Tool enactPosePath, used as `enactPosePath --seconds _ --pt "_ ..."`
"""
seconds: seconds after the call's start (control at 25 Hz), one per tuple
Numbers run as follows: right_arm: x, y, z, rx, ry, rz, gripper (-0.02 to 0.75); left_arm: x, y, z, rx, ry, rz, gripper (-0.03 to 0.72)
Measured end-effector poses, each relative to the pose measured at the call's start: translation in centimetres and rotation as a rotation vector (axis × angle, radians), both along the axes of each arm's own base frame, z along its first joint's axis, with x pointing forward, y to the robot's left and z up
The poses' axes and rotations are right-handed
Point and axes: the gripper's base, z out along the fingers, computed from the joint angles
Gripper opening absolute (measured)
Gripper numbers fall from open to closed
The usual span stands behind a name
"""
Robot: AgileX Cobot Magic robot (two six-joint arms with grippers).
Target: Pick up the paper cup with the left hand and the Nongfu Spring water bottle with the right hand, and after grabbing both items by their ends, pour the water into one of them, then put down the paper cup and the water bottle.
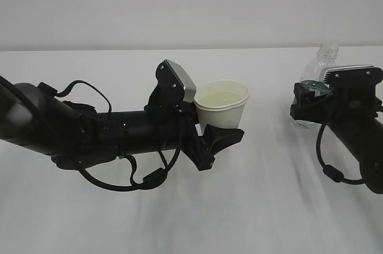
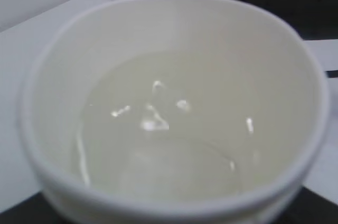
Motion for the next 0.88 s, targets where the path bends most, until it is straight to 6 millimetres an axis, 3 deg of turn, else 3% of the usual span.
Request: enactPosePath --seconds 0.88 --pt "-5.8 -0.3 2.9 -0.005 0.018 0.060 0.587 0.6 0.3 0.2 -0.024 -0.007 0.079 0.450"
